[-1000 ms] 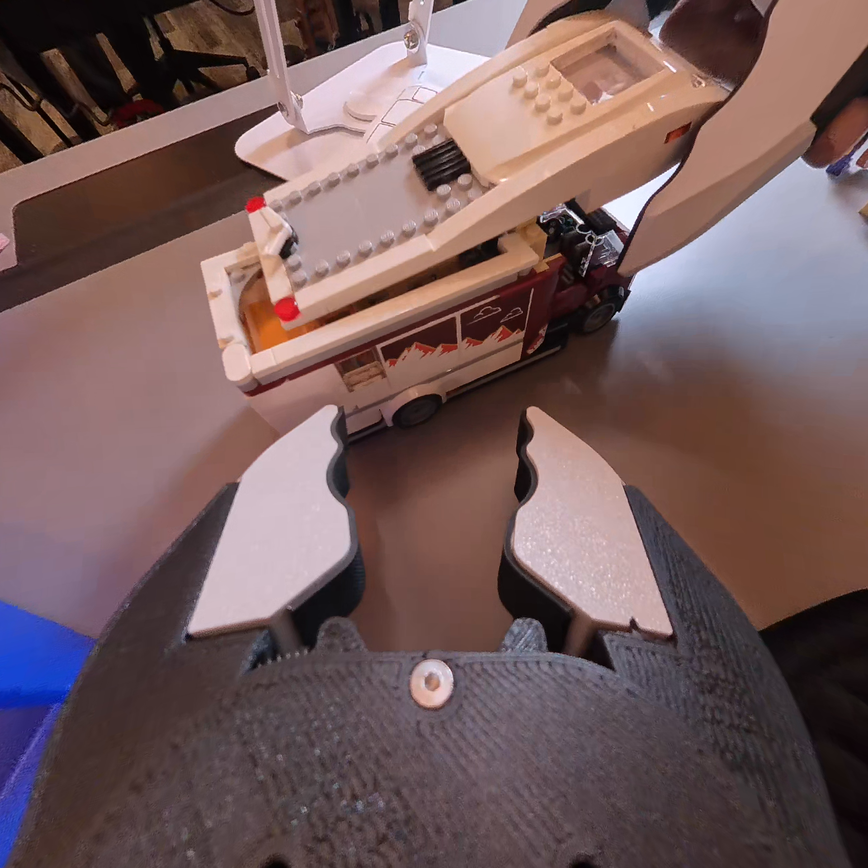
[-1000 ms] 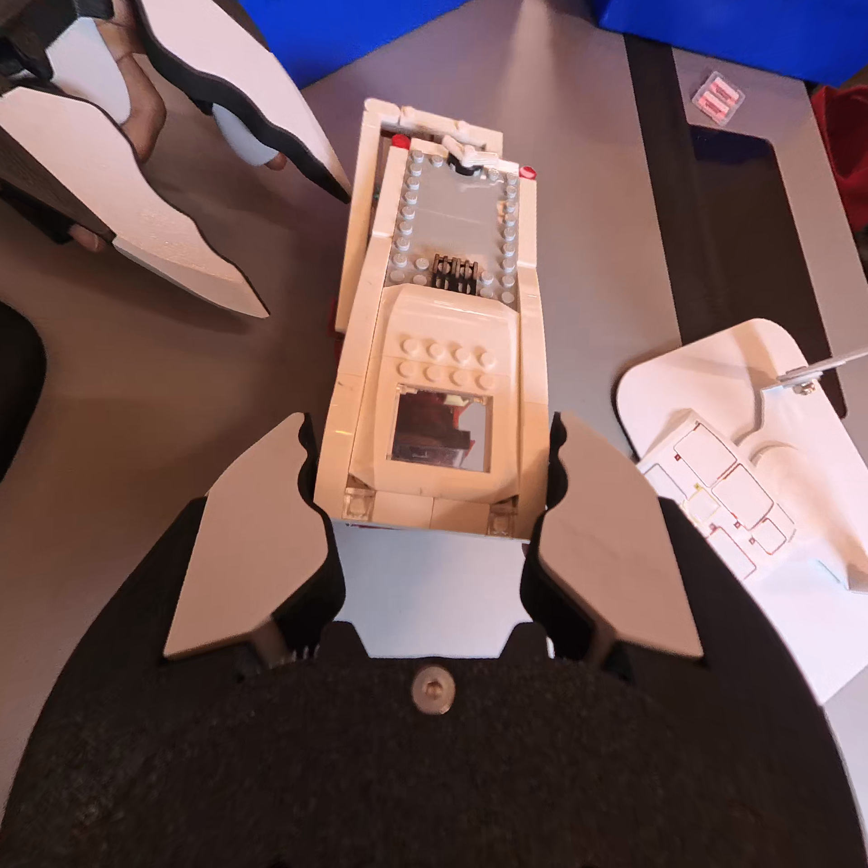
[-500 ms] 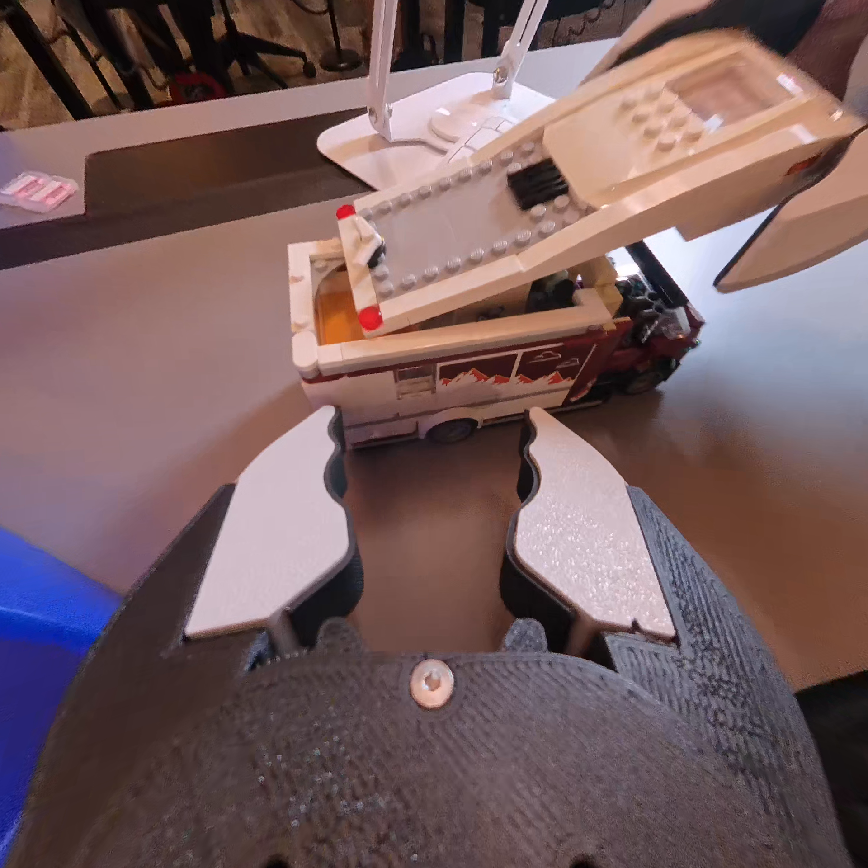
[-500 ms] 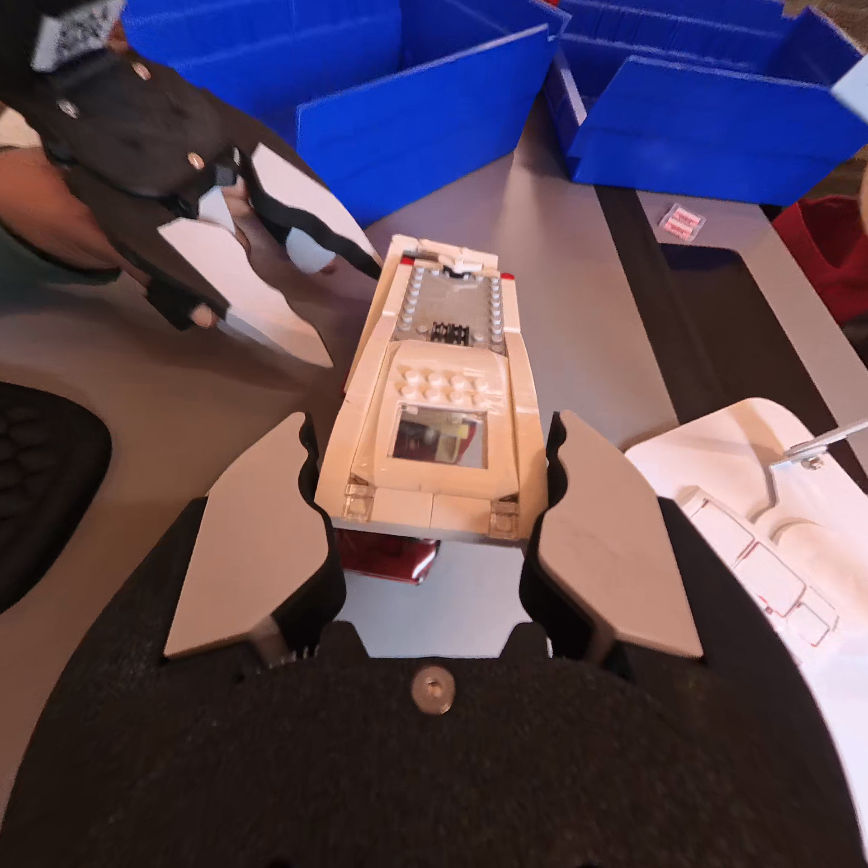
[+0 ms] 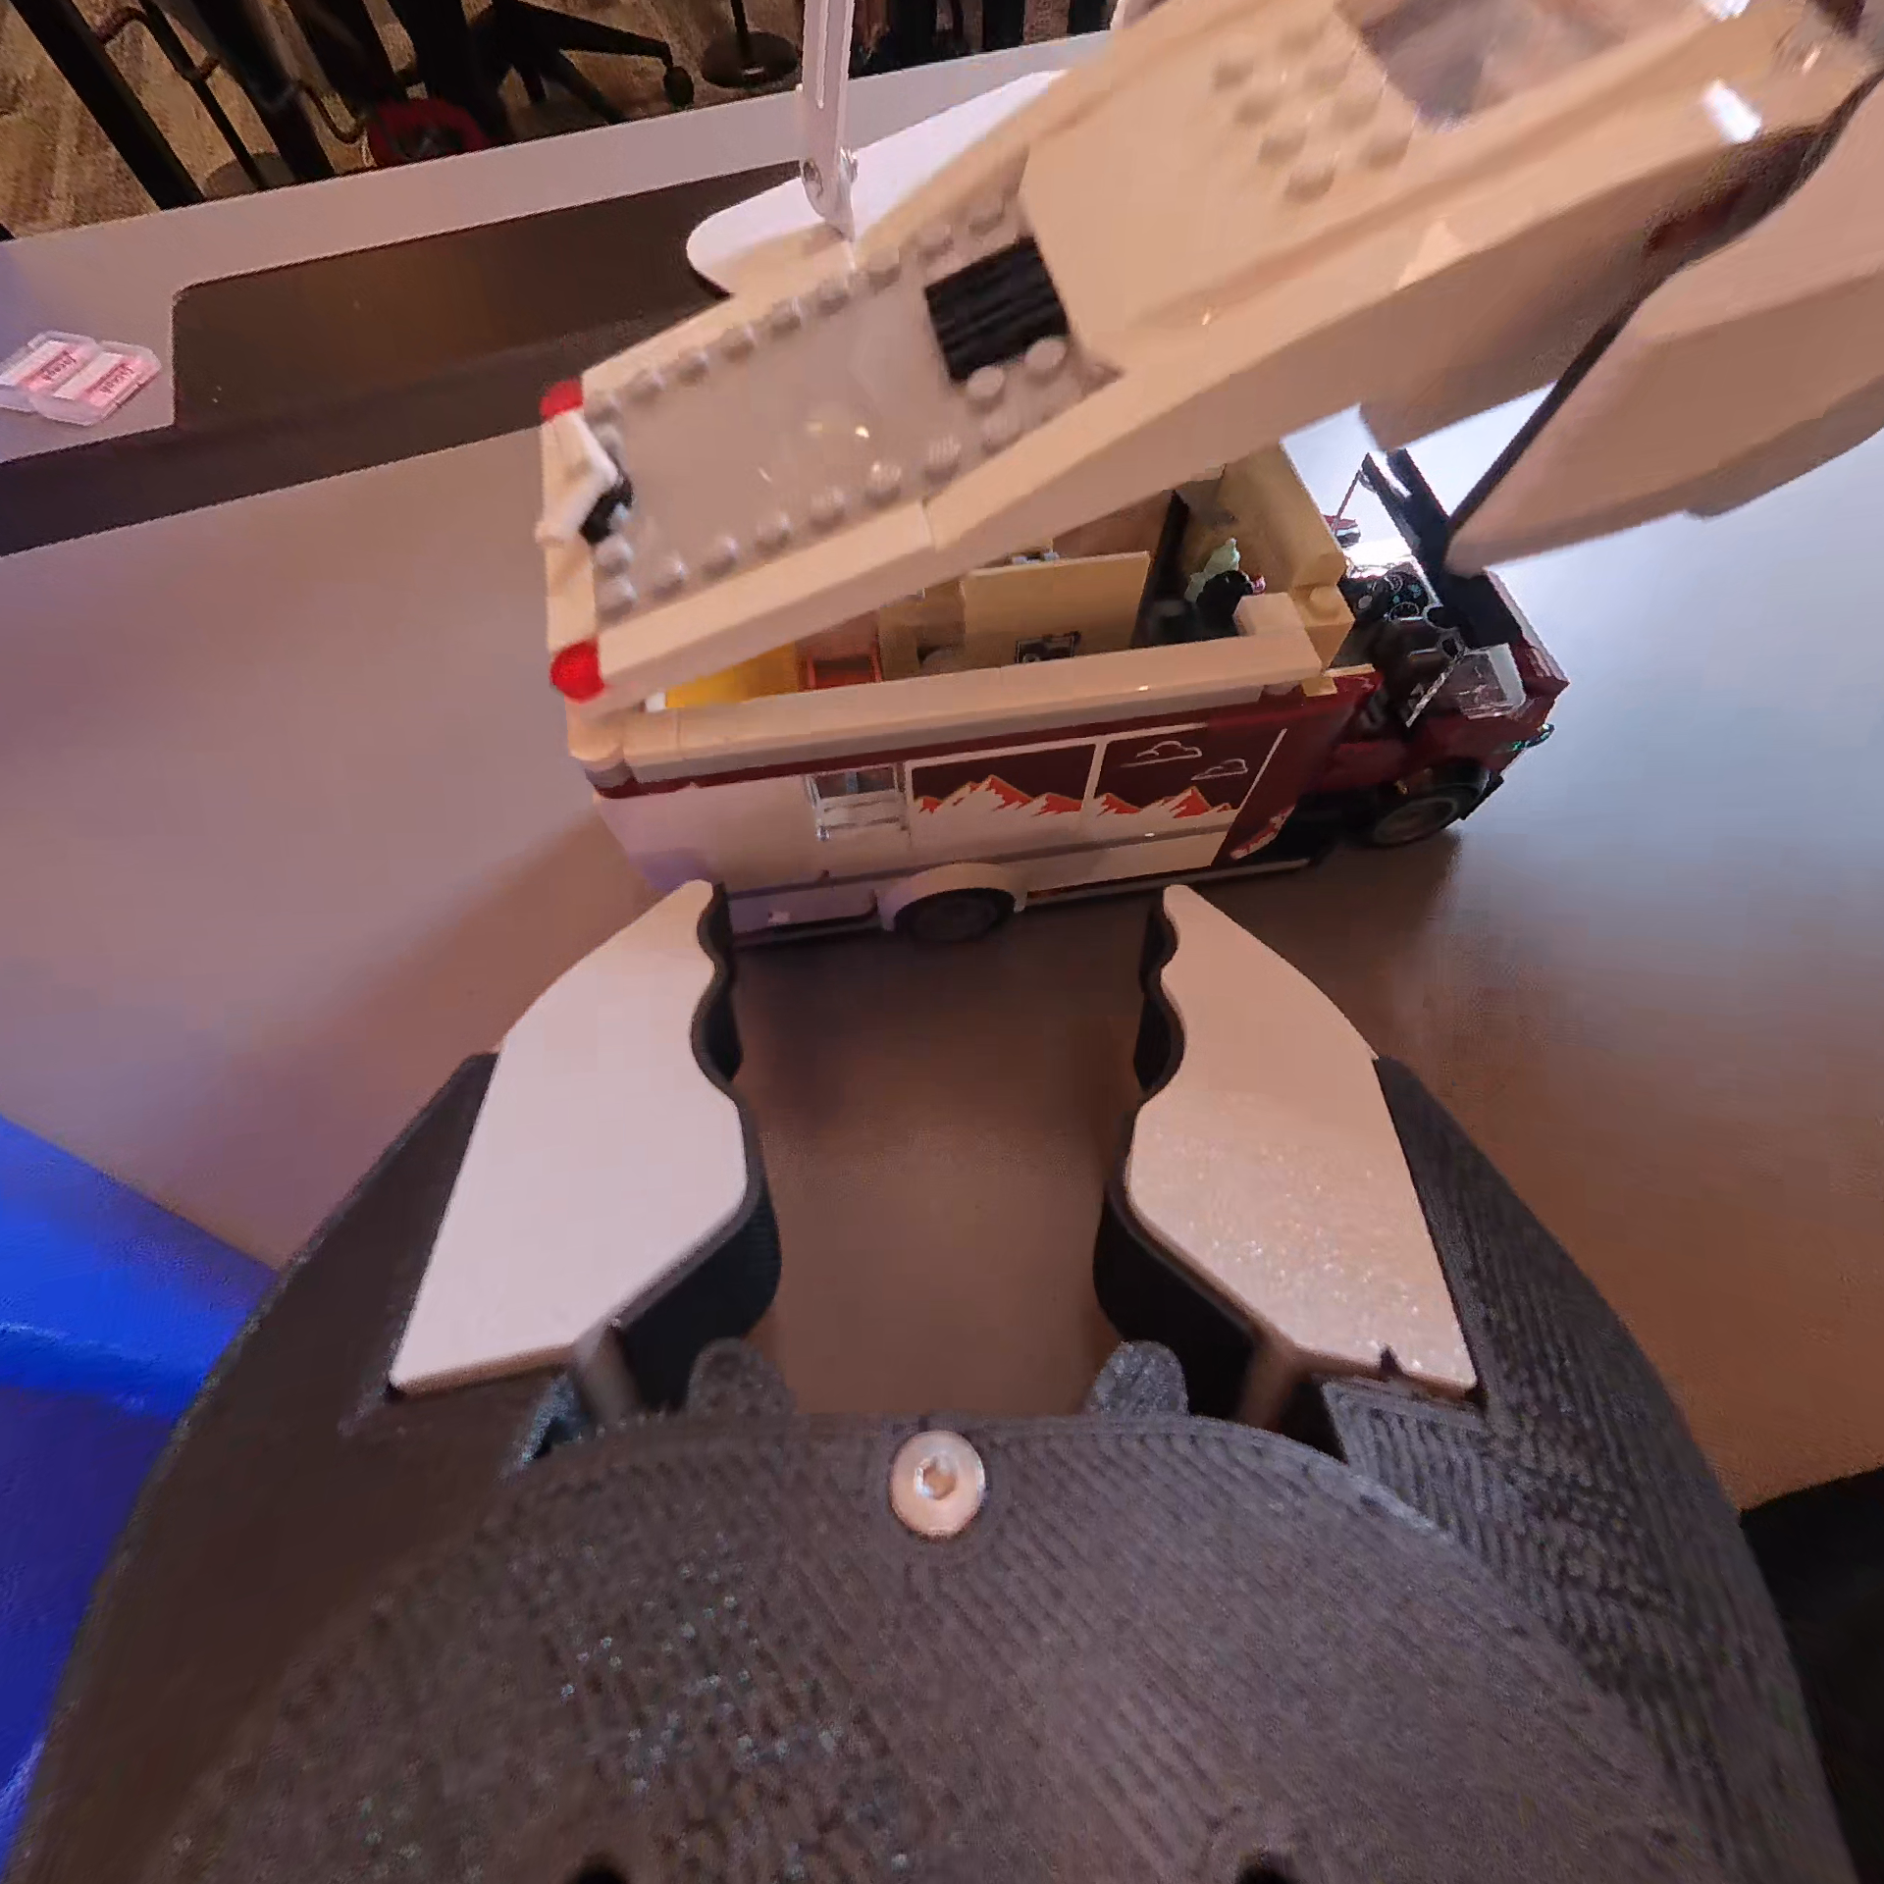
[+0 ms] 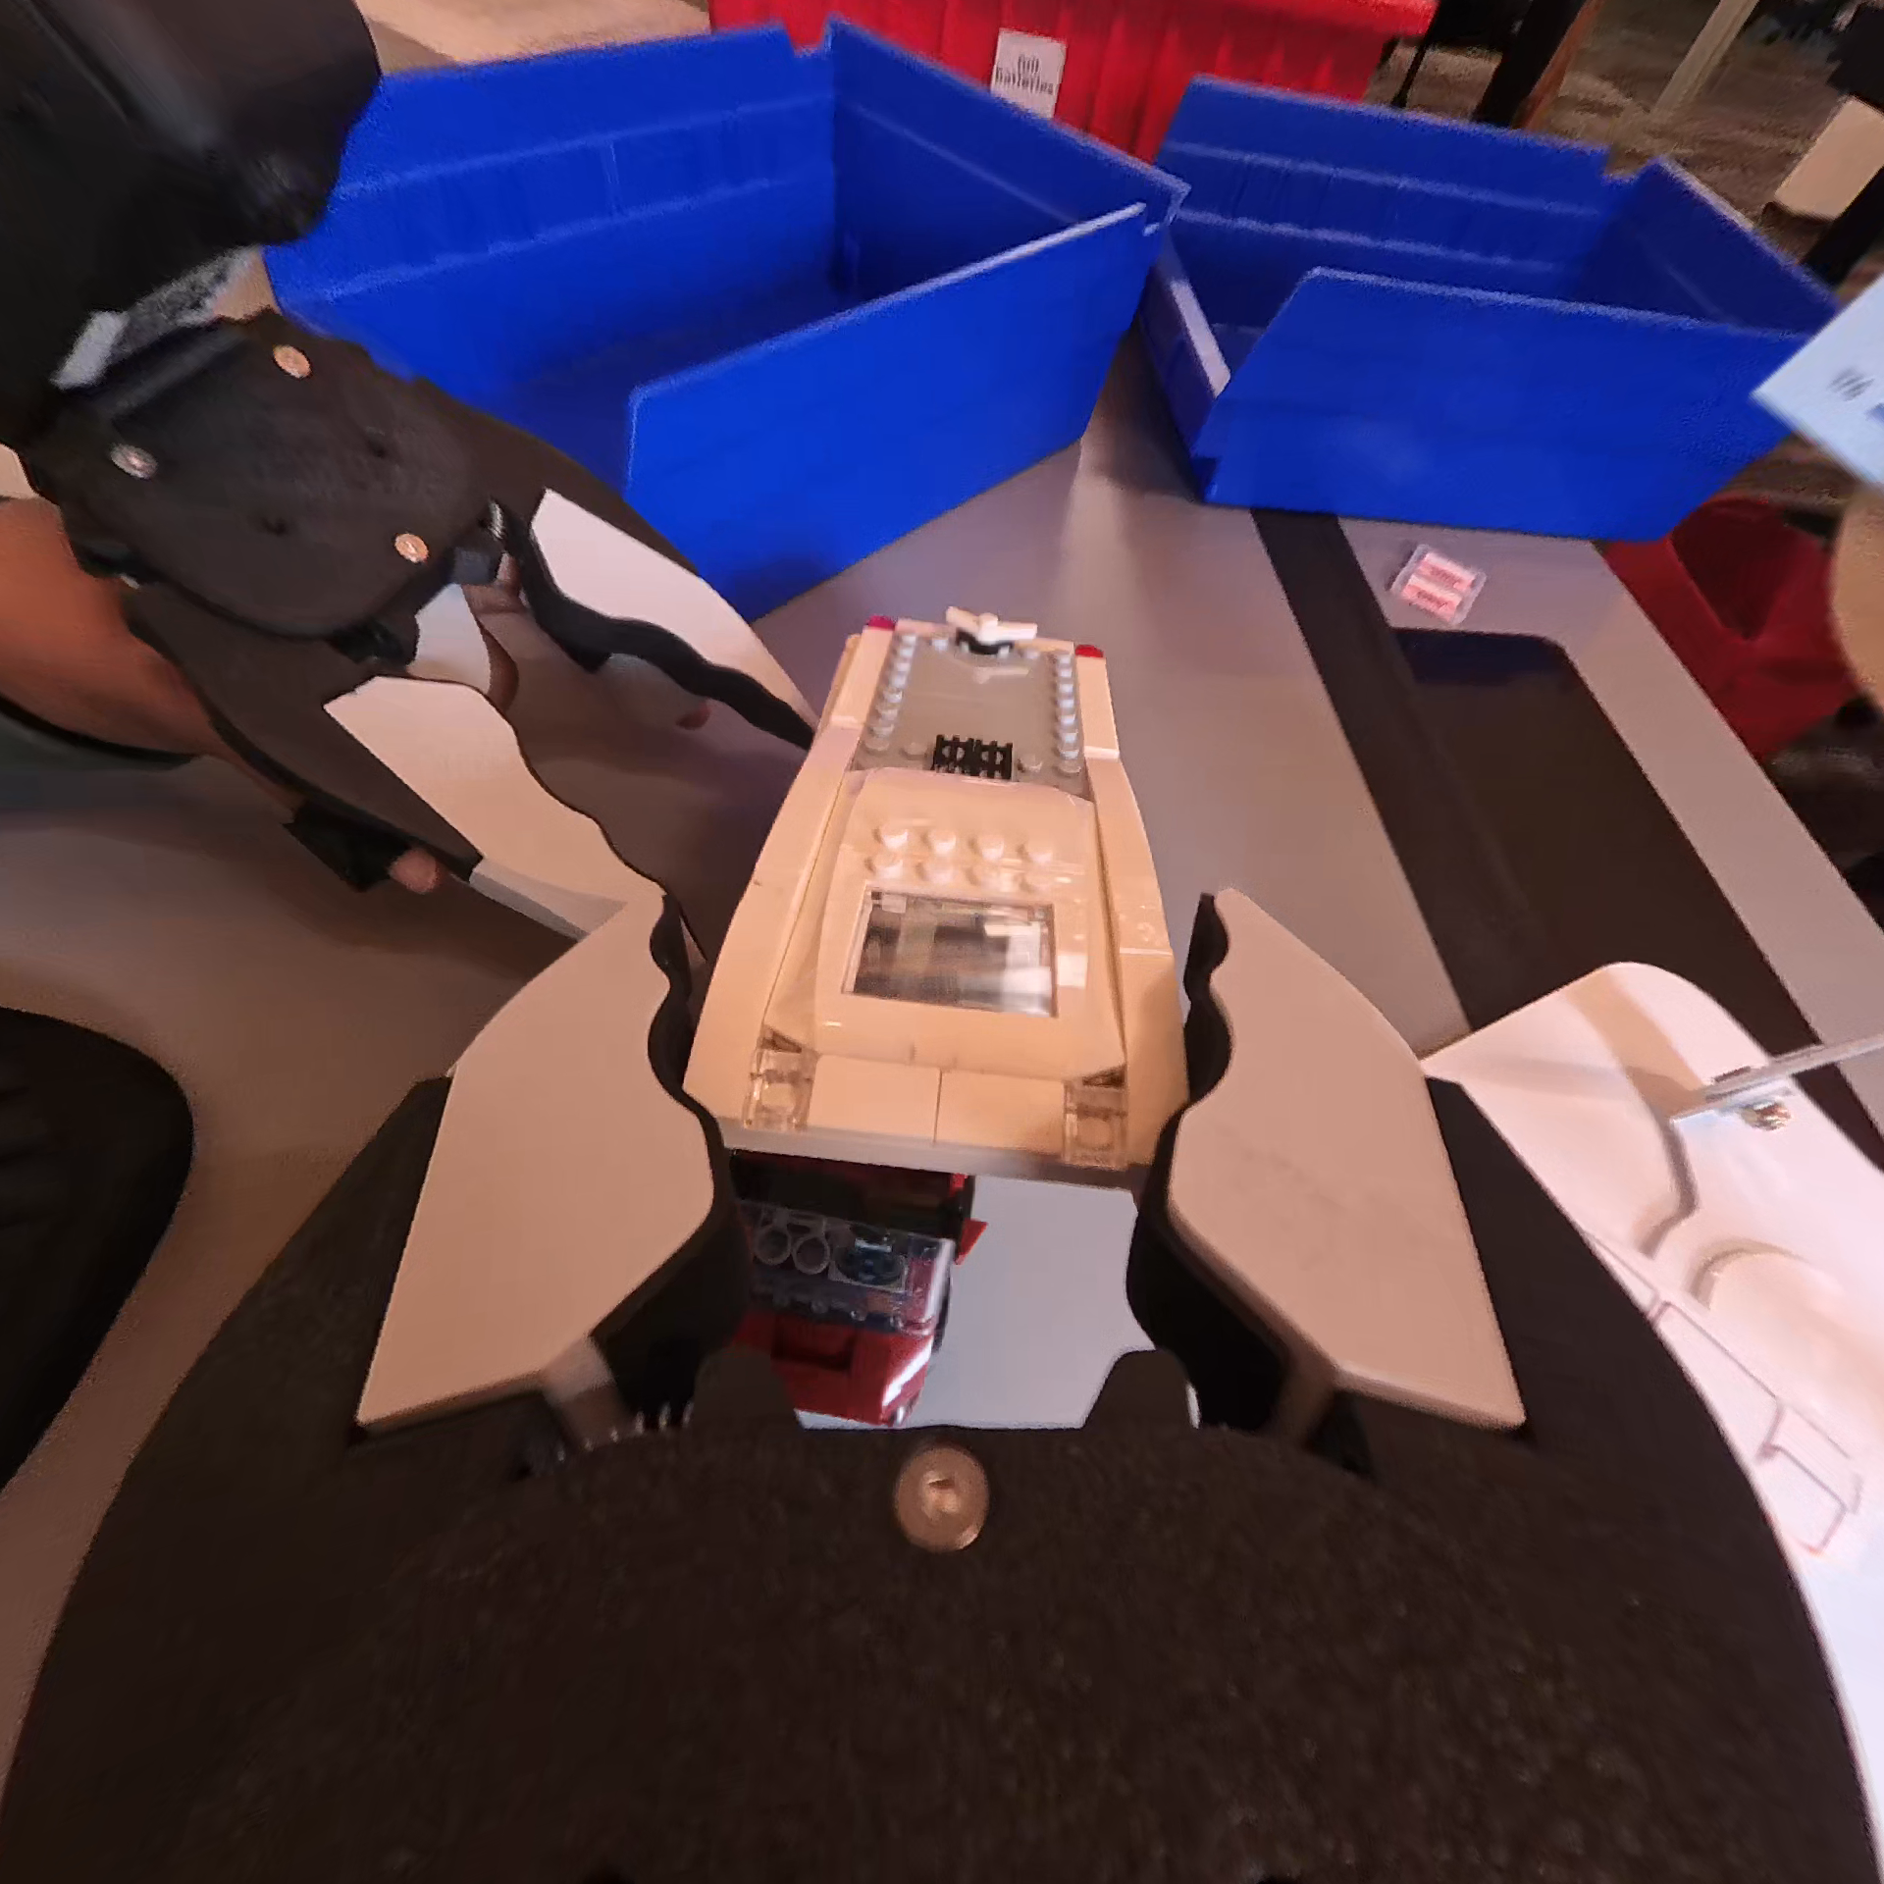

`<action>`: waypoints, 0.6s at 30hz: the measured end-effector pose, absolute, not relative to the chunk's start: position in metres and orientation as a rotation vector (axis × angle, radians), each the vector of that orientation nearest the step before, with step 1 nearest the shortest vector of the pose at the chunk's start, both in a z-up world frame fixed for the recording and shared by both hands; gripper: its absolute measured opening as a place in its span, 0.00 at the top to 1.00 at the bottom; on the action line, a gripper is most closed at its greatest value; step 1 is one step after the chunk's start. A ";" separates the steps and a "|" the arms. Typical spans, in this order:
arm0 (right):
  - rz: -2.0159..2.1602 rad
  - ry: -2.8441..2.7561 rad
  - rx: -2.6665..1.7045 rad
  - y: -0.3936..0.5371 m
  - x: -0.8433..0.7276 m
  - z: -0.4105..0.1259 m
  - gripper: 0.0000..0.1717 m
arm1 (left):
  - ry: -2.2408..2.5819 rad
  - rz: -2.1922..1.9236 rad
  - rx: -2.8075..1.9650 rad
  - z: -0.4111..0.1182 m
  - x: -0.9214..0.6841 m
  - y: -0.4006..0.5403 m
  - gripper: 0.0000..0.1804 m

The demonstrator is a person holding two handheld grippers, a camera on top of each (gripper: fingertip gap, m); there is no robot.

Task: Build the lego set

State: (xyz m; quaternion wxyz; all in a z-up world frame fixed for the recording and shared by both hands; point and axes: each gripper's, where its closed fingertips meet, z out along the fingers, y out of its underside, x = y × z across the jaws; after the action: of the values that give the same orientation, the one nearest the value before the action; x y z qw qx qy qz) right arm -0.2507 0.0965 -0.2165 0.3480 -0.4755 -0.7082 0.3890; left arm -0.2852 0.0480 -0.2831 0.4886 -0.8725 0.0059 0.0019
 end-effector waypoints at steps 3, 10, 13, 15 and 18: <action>0.983 -1.874 -1.244 0.092 -0.249 -0.227 0.46 | 0.013 0.006 -2.116 -0.282 -0.285 0.046 0.58; 0.838 -1.934 -1.302 0.094 -0.244 -0.246 0.46 | 0.026 0.033 -2.110 -0.278 -0.285 0.044 0.57; 0.796 -1.932 -1.324 0.096 -0.243 -0.253 0.47 | 0.033 0.045 -2.102 -0.276 -0.285 0.043 0.57; 0.783 -1.923 -1.340 0.097 -0.243 -0.255 0.46 | 0.036 0.052 -2.095 -0.274 -0.286 0.043 0.57; 0.777 -1.927 -1.351 0.096 -0.240 -0.256 0.45 | 0.043 0.062 -2.080 -0.268 -0.288 0.042 0.57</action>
State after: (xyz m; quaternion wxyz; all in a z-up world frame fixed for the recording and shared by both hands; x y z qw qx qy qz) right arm -0.2402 0.0956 -0.2556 0.3258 -0.5154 -0.7351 0.2964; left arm -0.2876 0.0417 -0.2679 0.5058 -0.8621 0.0180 0.0259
